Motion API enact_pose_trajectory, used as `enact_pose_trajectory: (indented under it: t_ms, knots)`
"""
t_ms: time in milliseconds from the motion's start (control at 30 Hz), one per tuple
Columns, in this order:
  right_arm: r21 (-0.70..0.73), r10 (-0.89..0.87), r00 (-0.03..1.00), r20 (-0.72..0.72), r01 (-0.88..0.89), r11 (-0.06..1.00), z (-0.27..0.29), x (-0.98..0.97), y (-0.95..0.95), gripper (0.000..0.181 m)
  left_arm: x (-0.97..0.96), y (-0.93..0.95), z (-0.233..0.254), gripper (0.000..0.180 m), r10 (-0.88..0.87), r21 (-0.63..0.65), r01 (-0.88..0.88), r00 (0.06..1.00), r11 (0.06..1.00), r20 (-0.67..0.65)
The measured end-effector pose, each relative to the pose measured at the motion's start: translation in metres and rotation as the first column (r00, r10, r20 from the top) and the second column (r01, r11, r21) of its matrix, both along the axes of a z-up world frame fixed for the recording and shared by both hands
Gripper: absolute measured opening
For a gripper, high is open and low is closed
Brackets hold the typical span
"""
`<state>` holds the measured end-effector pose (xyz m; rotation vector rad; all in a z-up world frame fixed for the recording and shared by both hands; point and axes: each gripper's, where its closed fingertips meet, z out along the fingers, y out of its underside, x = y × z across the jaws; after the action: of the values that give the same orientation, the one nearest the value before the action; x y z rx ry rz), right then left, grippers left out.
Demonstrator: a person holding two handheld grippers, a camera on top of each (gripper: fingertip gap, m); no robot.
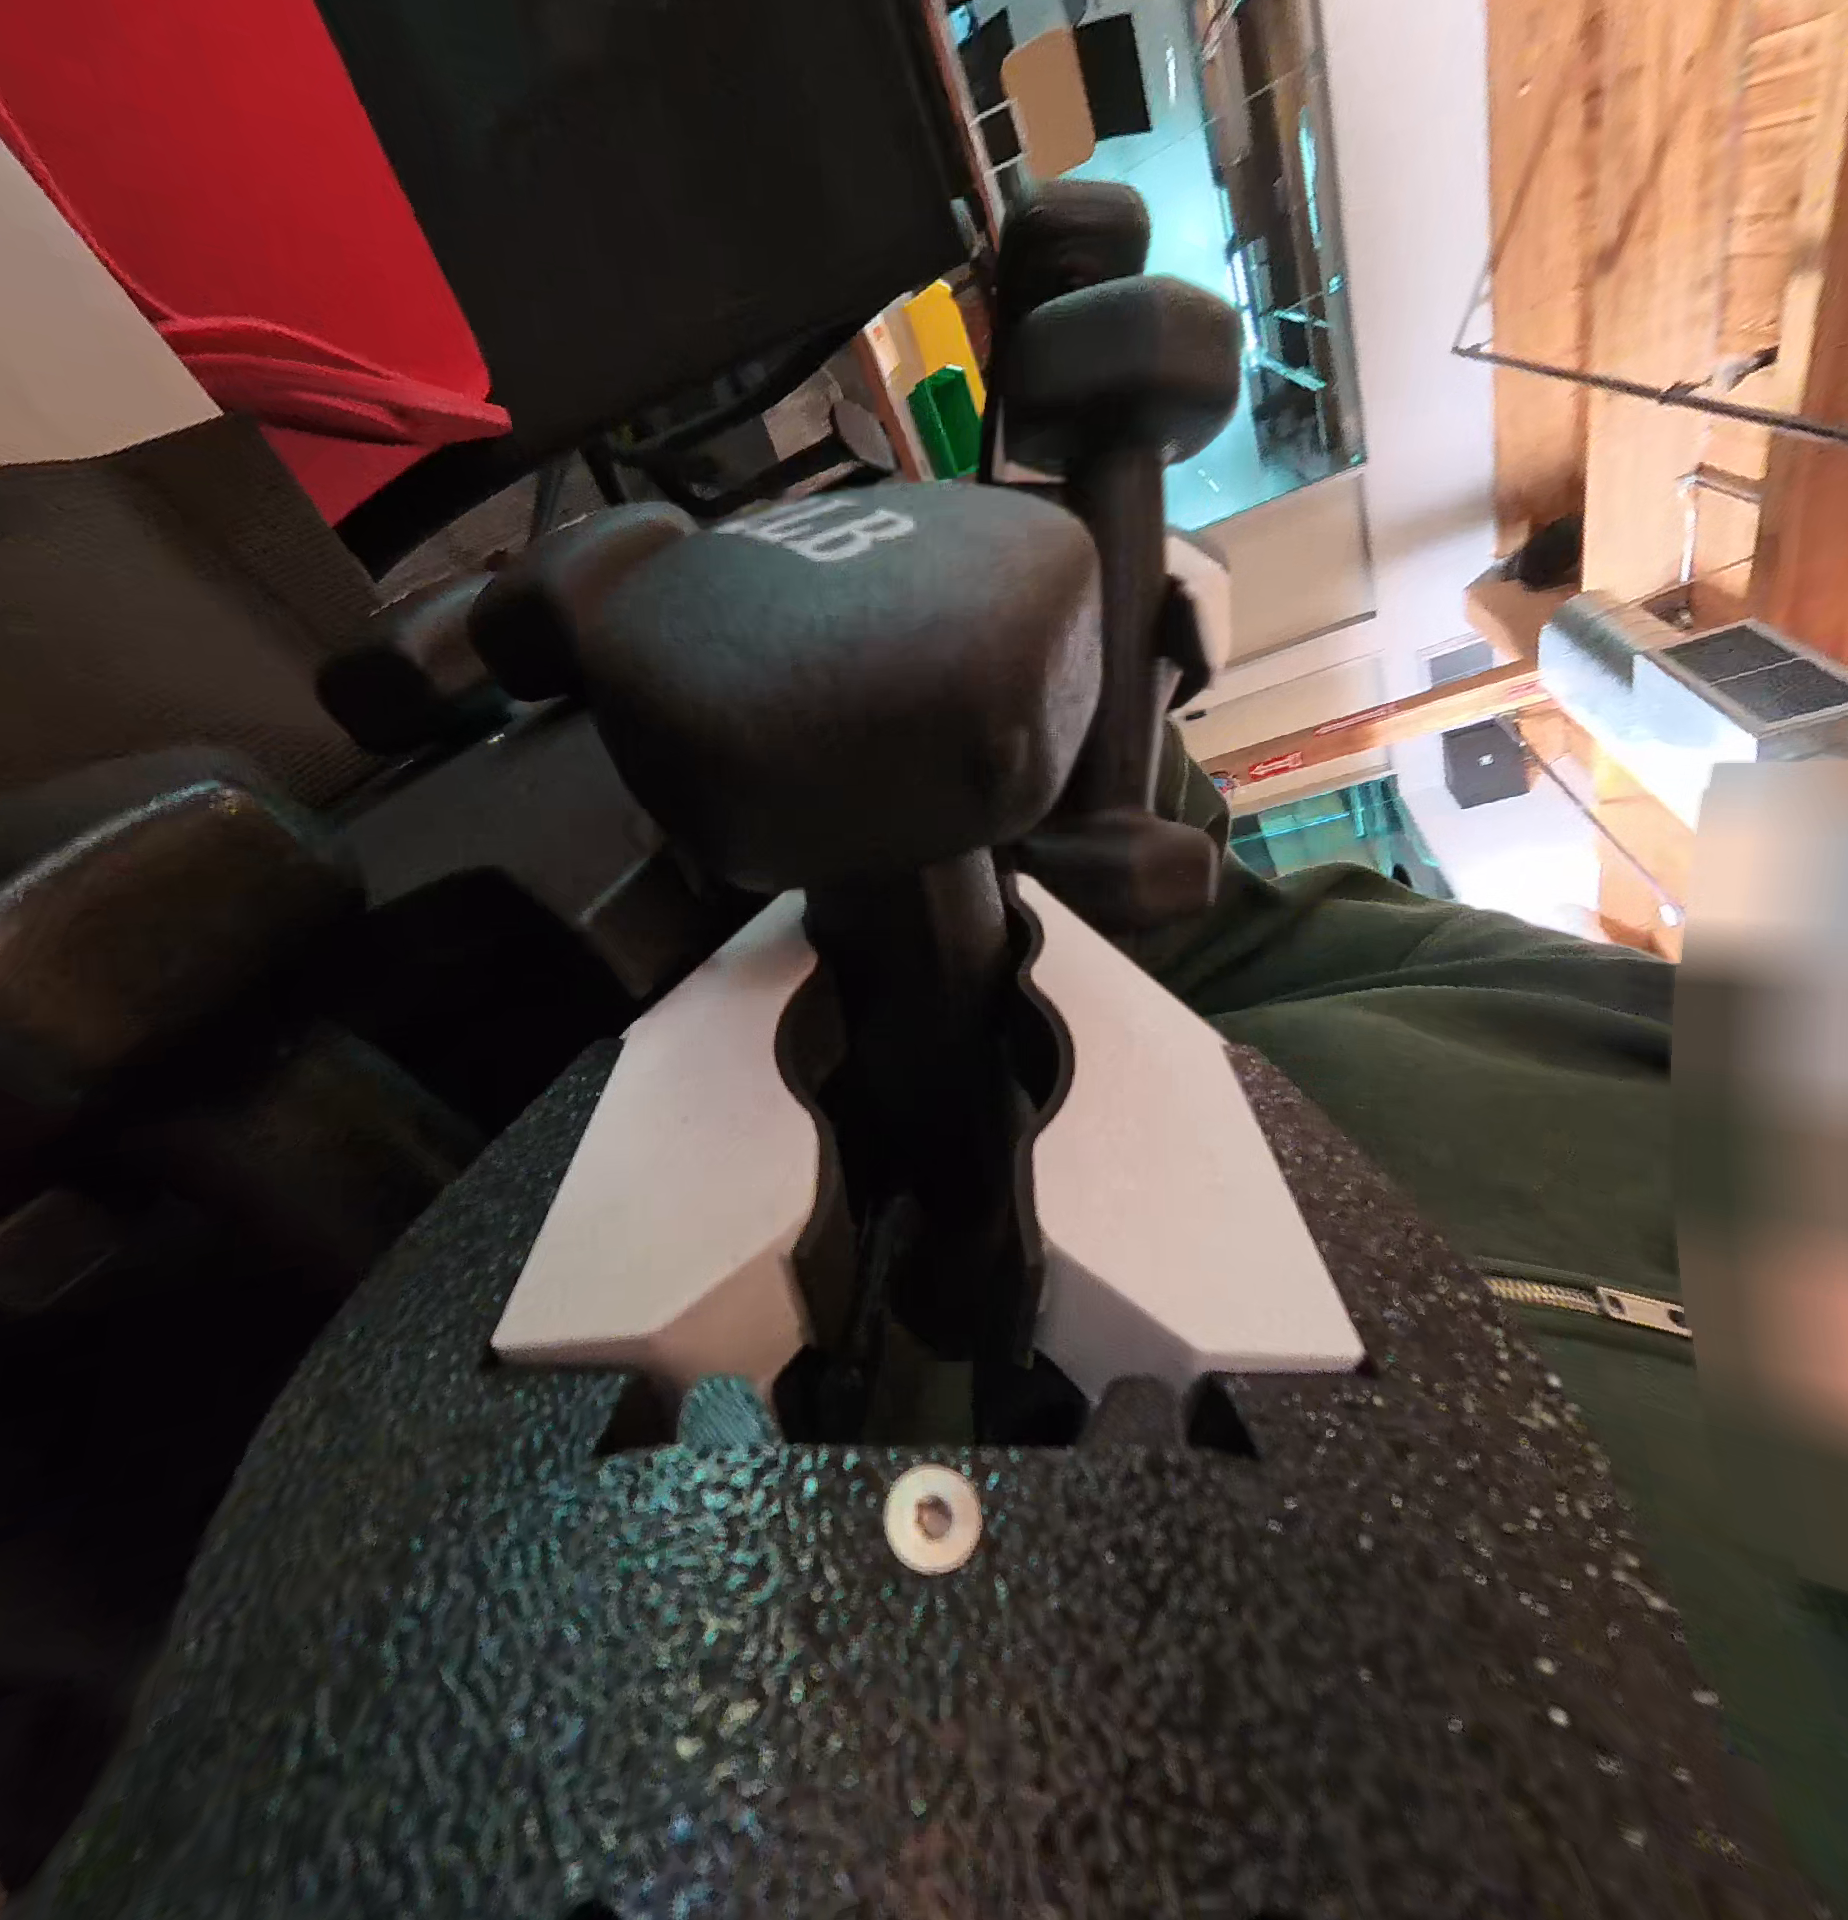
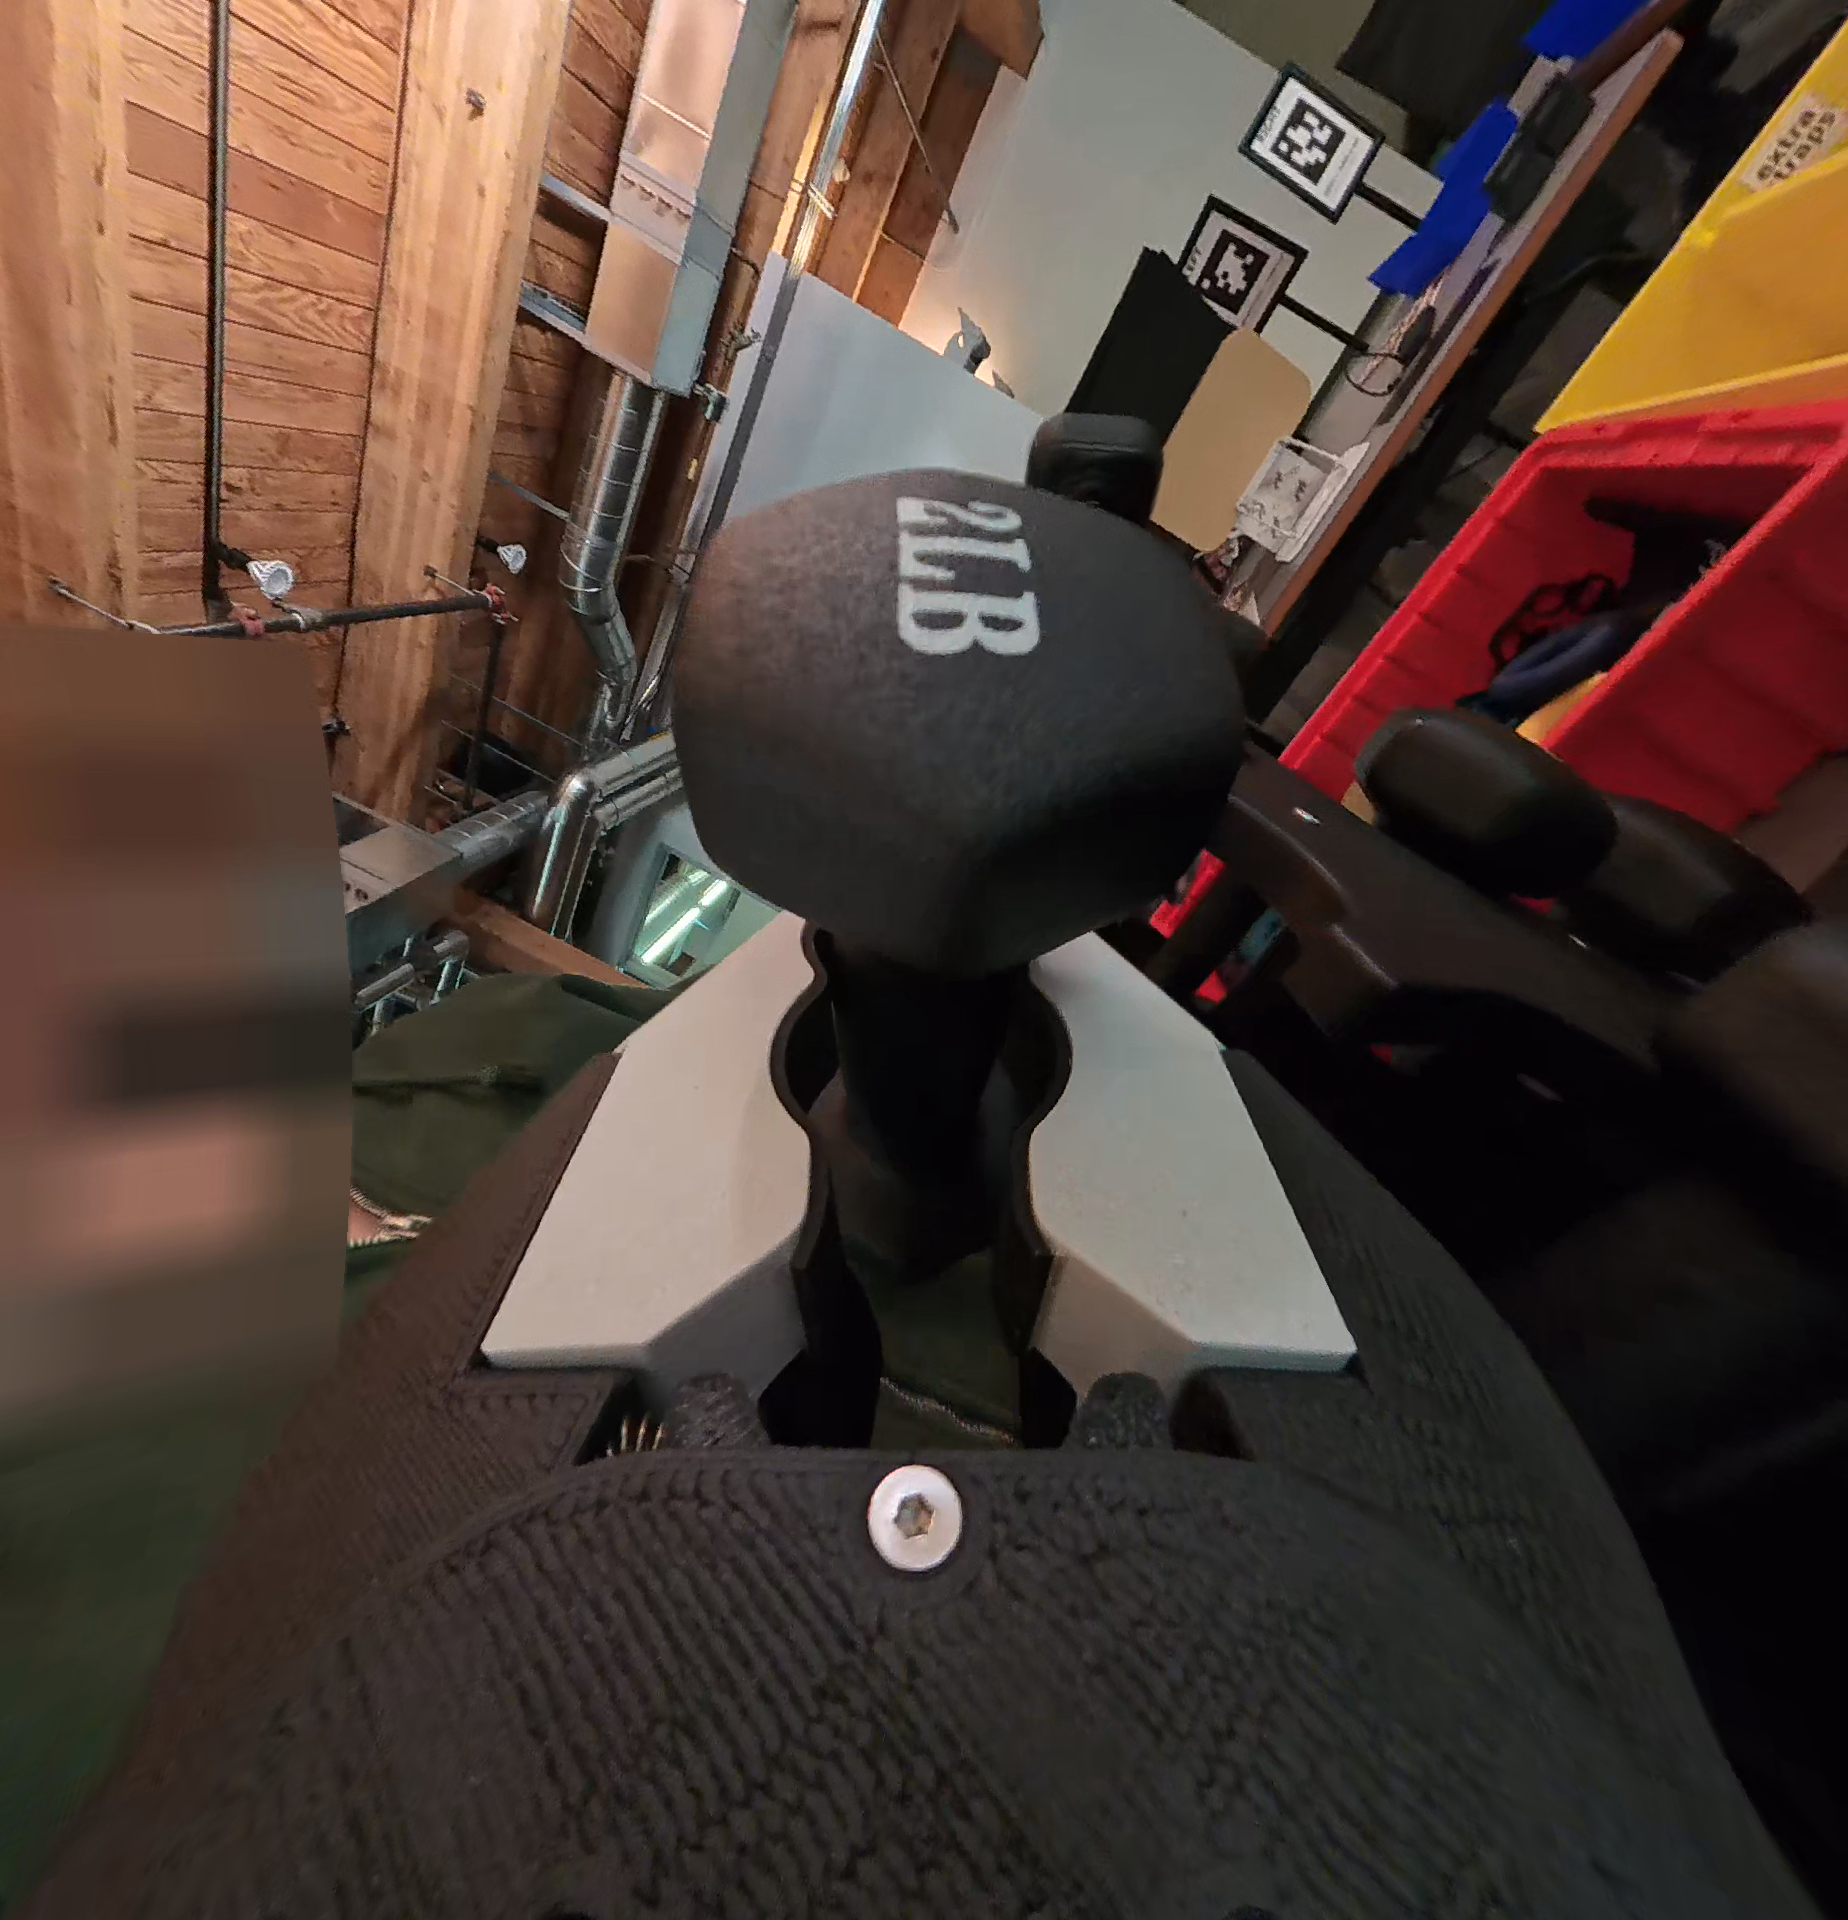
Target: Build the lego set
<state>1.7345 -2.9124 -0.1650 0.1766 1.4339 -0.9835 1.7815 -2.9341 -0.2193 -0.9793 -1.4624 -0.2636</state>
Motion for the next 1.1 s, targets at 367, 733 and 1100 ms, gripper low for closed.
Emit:
enact_pose_trajectory:
  t_ms: [367, 733, 1100]
  knots:
    - [-0.068, -0.065, 0.997, -0.051, 0.062, 0.996, 0.03, -0.002, -0.004, 0.027, -0.008, -0.007, -0.011, 0.036, 0.127, 0.025, -0.127, 0.992, 0.992, 0.011]
    - [-0.11, -0.257, 0.965, 0.044, 0.26, 0.959, 0.042, -0.007, -0.011, 0.027, 0.003, -0.027, -0.011, 0.037, 0.323, -0.338, -0.292, 0.945, 0.895, 0.039]
    - [-0.138, -0.412, 0.911, 0.012, 0.41, 0.902, 0.049, -0.018, -0.014, 0.027, 0.046, -0.07, 0.048, 0.084, 0.442, -0.385, -0.472, 0.881, 0.794, -0.168]
